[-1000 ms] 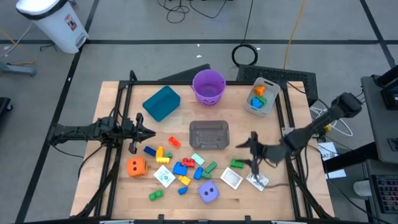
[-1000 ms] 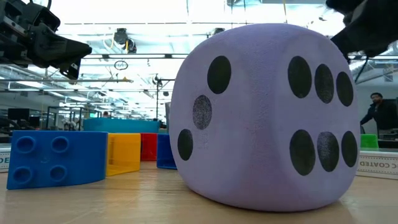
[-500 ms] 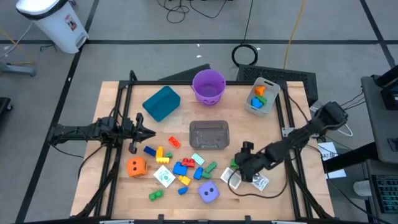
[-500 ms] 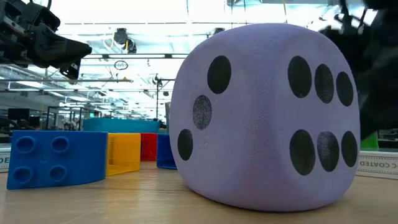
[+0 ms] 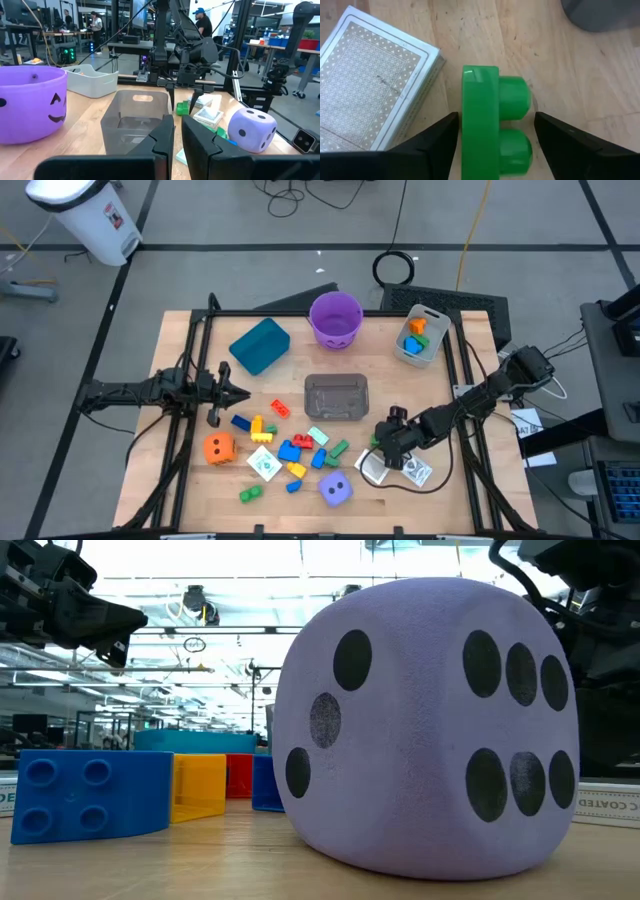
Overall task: Pick & Place Toys
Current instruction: Put the right green game piece into the white bin
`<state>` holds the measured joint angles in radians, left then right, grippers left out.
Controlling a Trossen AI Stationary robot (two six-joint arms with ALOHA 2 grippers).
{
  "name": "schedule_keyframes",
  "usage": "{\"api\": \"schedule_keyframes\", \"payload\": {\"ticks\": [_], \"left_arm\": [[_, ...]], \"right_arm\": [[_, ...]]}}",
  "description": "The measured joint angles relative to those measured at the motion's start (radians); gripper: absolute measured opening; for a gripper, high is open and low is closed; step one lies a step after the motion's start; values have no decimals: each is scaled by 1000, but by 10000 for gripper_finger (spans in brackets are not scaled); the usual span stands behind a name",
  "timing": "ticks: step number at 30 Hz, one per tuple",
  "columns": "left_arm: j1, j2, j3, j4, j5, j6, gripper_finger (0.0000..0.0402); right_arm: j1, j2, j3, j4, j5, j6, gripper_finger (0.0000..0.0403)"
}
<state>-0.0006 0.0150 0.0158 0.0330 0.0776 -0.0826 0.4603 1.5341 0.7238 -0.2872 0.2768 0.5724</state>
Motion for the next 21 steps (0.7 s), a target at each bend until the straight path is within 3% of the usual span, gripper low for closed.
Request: {"api": "schedule_keyframes", "payload": {"ticks": [11,16,21], "left_arm": [[0,0,0,0,0,0,42],[0,0,0,0,0,0,42],[0,0,0,0,0,0,42]], "right_arm": [[-4,-7,-1,-2,-29,-19,140],[-4,-45,-4,-26,-42,-34,140],[-4,-134,-5,-117,-35,74,151]]}}
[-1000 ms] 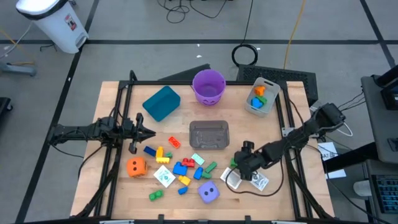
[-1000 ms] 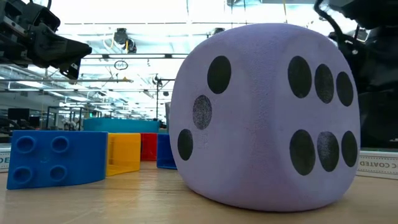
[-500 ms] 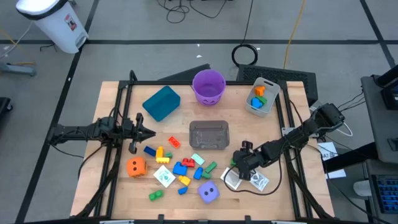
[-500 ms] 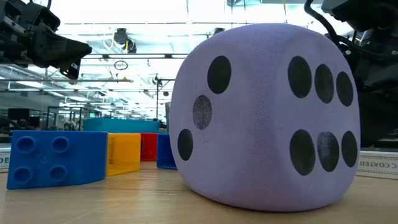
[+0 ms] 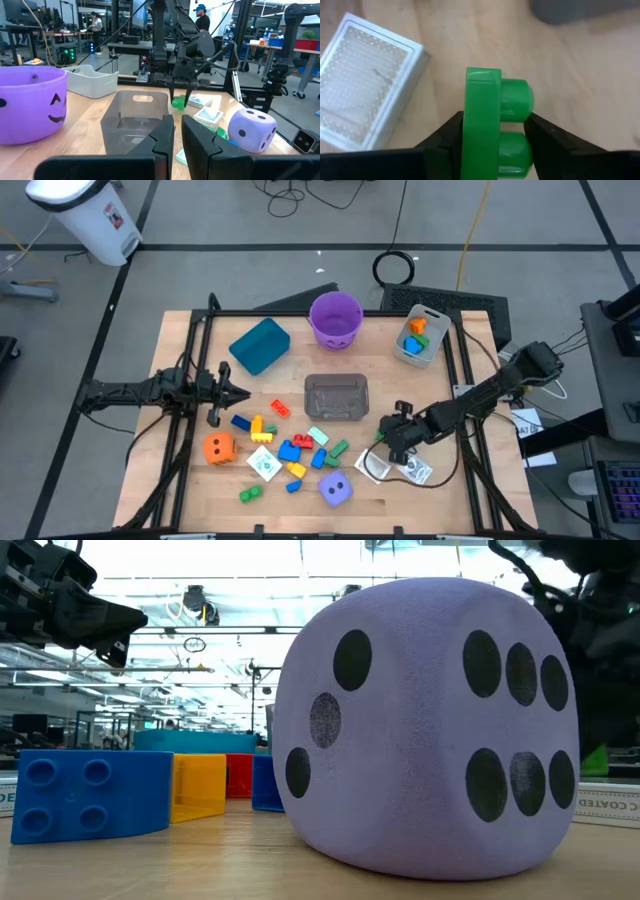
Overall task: Pick & Place Toys
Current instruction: Put the right green game piece into the white bin
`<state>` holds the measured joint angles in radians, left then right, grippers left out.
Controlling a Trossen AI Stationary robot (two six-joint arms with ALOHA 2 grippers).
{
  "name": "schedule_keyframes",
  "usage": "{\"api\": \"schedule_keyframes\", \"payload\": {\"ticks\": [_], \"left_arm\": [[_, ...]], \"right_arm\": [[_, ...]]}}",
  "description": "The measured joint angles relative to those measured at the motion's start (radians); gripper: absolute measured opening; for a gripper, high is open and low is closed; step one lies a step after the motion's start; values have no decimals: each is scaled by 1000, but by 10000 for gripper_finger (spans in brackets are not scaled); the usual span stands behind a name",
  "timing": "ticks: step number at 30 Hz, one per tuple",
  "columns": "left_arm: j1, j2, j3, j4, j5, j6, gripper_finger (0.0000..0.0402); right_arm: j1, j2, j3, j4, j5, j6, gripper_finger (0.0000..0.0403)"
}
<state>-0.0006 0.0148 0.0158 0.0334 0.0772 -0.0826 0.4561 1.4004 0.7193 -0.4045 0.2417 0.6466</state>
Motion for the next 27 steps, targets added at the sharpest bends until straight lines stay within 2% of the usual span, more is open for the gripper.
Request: {"api": "schedule_keyframes", "payload": {"ticks": [7,11,16,22,27], "left_arm": [[0,0,0,1,0,0,42],[0,0,0,1,0,0,42],[0,0,0,0,0,0,42],[0,0,0,0,0,0,42],[0,0,0,0,0,0,42]], "right_arm": [[3,-153,0,-171,133,84,135],[3,-223,1,-231,275,127,142],[-1,-243,1,-229,437,119,143],[-74,-244,-73,-48,573,-26,138],[-289,-252,-148,203,554,-259,138]]}}
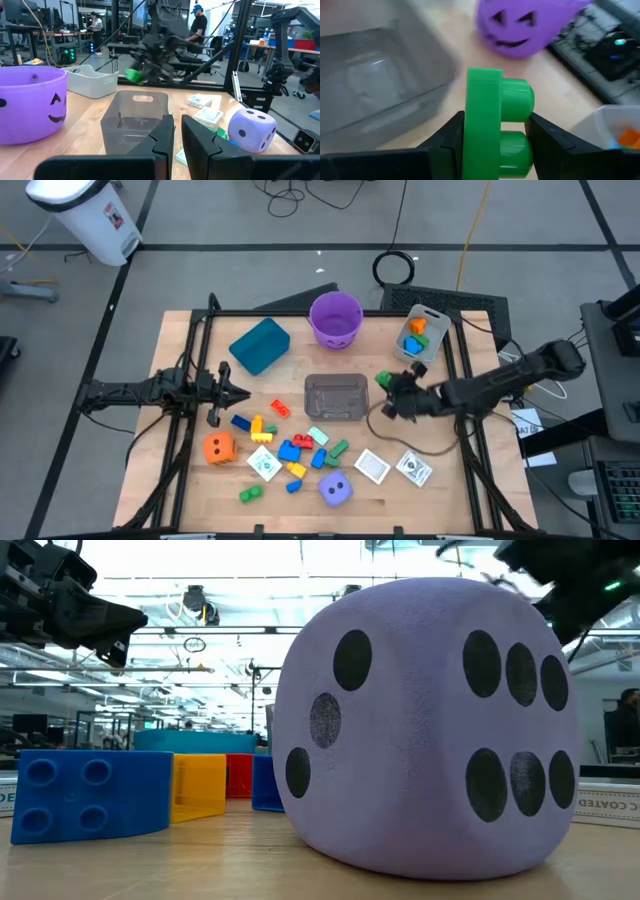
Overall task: Pick & Place Toys
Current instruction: Put the right green game piece into the white bin
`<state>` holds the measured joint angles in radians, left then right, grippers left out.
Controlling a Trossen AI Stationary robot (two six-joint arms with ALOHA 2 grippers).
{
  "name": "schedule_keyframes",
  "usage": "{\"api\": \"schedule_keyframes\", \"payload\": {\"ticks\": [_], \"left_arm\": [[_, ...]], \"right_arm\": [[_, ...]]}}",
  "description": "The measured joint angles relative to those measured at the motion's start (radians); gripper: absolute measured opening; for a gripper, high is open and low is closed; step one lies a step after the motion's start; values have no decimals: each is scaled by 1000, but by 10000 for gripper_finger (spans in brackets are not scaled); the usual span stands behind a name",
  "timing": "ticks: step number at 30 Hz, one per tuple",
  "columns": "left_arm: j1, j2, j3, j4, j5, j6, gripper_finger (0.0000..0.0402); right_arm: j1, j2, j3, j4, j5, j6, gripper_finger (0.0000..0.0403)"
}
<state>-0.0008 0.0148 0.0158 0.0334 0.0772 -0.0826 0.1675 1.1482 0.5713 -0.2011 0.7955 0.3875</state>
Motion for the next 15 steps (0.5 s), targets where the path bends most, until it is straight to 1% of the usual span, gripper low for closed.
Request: {"api": "schedule_keyframes", "payload": {"ticks": [3,5,6,8,10,12,13,15], "left_arm": [[0,0,0,0,0,0,42],[0,0,0,0,0,0,42],[0,0,0,0,0,0,42],[0,0,0,-1,0,0,42],[0,0,0,-1,0,0,42],[0,0,0,-2,0,0,42],[0,0,0,-2,0,0,42],[0,0,0,-1,0,0,42]], "right_arm": [[-181,-10,-17,152,-102,-143,138],[-310,-18,-19,234,-172,-204,139],[-372,-23,-19,260,-191,-224,138],[-496,-36,-19,281,-186,-221,138],[-618,-54,-19,255,-148,-192,138],[-731,-76,-19,189,-142,-160,138],[-778,-86,-19,142,-150,-129,139],[-863,-100,-19,40,-210,-70,140]]}}
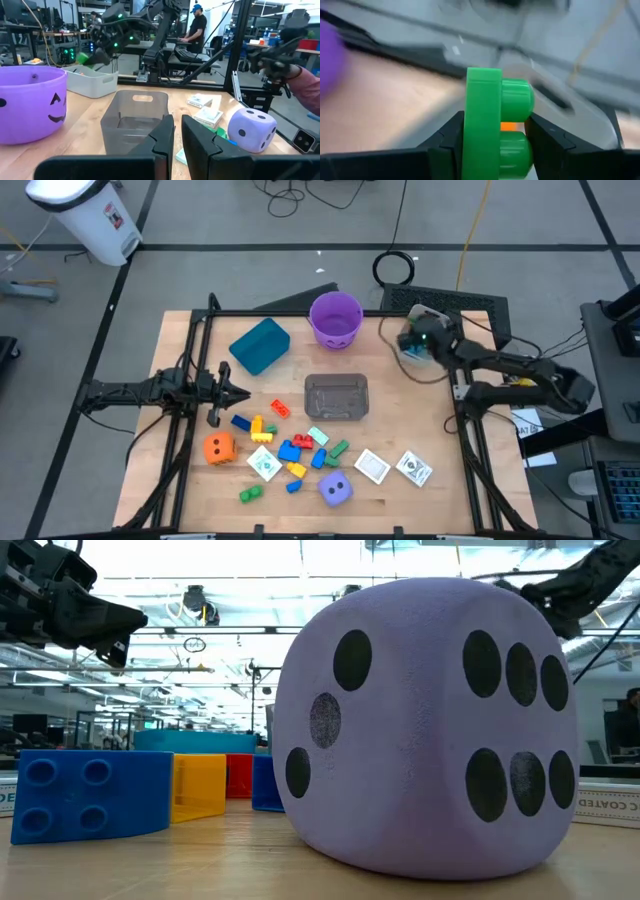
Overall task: Pick & Place Toys
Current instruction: Put the right green game piece into the white bin, then adjust the black deck of cards
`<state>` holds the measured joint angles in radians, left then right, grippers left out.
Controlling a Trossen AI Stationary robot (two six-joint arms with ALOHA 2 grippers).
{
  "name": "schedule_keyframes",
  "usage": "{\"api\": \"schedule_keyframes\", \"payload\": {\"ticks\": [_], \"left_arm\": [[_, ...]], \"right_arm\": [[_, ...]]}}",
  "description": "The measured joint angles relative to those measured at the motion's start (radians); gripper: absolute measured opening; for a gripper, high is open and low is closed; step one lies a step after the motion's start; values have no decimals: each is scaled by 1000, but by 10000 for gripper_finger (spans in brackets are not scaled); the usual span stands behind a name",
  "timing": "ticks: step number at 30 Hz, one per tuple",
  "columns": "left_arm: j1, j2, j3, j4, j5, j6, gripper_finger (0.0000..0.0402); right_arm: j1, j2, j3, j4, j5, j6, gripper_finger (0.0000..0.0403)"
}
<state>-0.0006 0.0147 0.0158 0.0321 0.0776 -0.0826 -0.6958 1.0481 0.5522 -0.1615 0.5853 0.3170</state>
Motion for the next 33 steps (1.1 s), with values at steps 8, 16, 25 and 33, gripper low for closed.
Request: {"api": "schedule_keyframes", "payload": {"ticks": [8,16,25,33], "left_arm": [[0,0,0,-1,0,0,42],[0,0,0,0,0,0,42],[0,0,0,1,0,0,42],[0,0,0,1,0,0,42]], "right_arm": [[-127,6,-2,-193,-67,62,152],[-127,4,-2,-181,-76,24,222],[-83,-65,-2,22,-516,-10,264],[278,-41,-2,573,-800,-84,259]]}}
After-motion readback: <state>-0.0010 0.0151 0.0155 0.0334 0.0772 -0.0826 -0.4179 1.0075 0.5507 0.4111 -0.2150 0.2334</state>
